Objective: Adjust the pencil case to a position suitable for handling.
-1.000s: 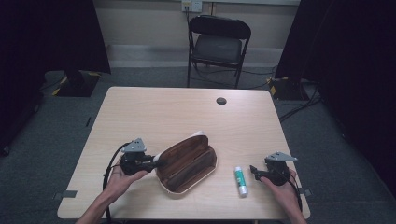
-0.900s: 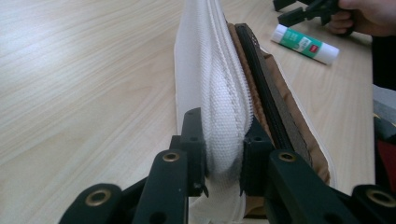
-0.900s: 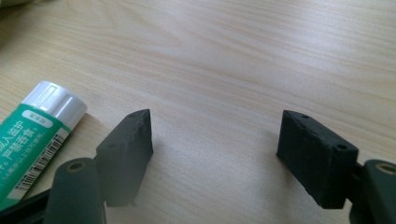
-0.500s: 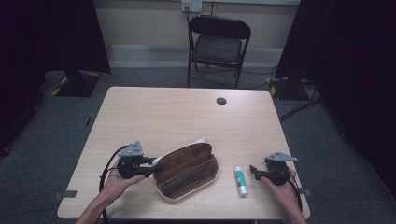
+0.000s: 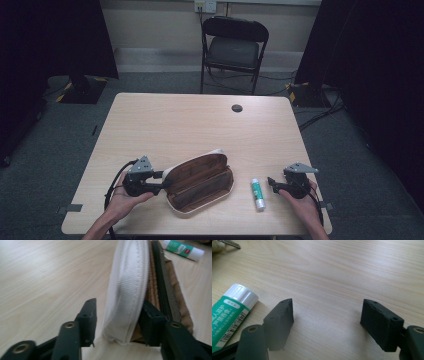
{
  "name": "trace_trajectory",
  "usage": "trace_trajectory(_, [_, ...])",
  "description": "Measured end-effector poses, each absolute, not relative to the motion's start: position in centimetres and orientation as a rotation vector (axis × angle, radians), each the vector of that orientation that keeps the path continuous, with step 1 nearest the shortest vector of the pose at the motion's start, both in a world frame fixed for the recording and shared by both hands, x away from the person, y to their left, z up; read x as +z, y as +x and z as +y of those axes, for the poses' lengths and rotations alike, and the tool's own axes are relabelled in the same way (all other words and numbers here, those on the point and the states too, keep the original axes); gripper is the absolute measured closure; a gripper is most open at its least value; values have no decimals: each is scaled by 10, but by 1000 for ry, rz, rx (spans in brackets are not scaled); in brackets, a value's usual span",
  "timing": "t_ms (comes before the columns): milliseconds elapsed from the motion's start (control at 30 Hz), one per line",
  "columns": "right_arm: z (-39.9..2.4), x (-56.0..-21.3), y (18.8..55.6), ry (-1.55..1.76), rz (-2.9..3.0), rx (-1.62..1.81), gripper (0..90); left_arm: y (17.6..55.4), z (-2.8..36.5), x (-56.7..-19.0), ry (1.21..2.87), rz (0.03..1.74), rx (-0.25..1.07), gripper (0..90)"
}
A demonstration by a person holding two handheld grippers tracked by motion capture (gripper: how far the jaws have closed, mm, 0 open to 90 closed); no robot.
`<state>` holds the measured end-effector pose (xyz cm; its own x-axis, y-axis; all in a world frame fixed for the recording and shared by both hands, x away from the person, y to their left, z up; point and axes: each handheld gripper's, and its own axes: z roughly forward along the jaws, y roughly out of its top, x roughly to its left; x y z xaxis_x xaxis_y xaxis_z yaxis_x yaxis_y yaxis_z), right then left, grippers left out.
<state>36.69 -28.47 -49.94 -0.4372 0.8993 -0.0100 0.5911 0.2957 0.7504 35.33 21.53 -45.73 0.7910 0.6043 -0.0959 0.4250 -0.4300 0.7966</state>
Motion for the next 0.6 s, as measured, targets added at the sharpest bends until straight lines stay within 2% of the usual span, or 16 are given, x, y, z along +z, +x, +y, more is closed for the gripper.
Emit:
trace_trajectory(133, [-285,-499,367,1329,2138,957,256,360,219,-457,2077,784,310,635])
trace_trajectory(233, [-285,-499,367,1327,2139,958,256,366,218,-453,2075,776,344,707])
trace_trajectory(367, [-285,-499,367,1324,2140,958,256,371,216,-448,2054,768,372,731])
trace_trajectory(500, [-285,-499,367,1323,2140,958,256,373,215,-450,2048,780,364,696])
trace_trajectory(567, [-285,-499,367,1323,2140,958,256,372,215,-451,2035,803,352,584])
trace_trajectory(600, [-285,-499,367,1323,2140,958,256,372,217,-450,2037,820,351,584])
